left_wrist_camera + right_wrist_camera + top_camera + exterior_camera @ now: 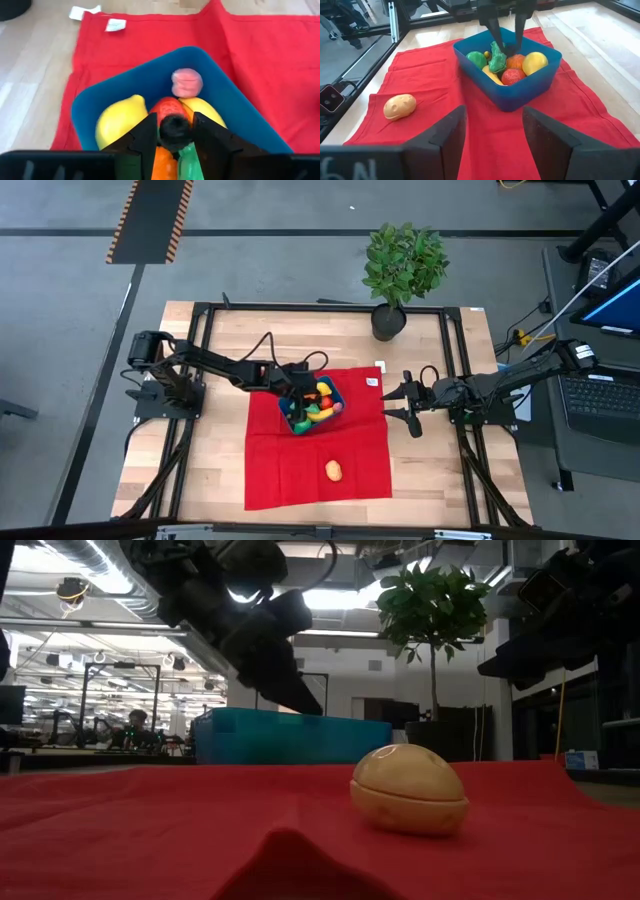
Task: Pick and placing Produce into tupperware
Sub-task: Put the blackberry into the blue bin, then put the potato into the blue bin
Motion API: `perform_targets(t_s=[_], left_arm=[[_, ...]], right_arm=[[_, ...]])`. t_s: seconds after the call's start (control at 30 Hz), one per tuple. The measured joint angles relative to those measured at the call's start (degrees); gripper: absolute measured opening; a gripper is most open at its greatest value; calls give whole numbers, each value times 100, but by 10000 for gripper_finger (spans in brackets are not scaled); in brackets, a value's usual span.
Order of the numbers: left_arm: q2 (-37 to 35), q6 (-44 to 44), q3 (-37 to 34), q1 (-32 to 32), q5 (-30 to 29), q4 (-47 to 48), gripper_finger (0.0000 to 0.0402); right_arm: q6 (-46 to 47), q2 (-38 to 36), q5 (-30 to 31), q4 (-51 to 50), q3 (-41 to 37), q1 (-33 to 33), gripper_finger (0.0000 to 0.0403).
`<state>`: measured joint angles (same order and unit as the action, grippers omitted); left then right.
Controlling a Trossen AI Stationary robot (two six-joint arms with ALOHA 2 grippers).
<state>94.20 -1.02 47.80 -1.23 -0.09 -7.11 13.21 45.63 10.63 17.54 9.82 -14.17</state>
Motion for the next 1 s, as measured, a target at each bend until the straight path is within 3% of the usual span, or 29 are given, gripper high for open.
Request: perform_targets(t_s=[0.4,0.67,0.83,1.0], left_arm=[[-5,-410,0,33,-235,-76,134],[-276,-140,0,644,-293,-601,121],[-330,-178,-108,1268,-1226,-600,114],[-330,-443,-255,1862,-2027,-588,107]], right_arm=[[15,0,0,2,0,0,196],[186,0,-2,209,0,0,196],[17,-2,-5,229,0,0,196],[605,-1,36,257,0,0,196]])
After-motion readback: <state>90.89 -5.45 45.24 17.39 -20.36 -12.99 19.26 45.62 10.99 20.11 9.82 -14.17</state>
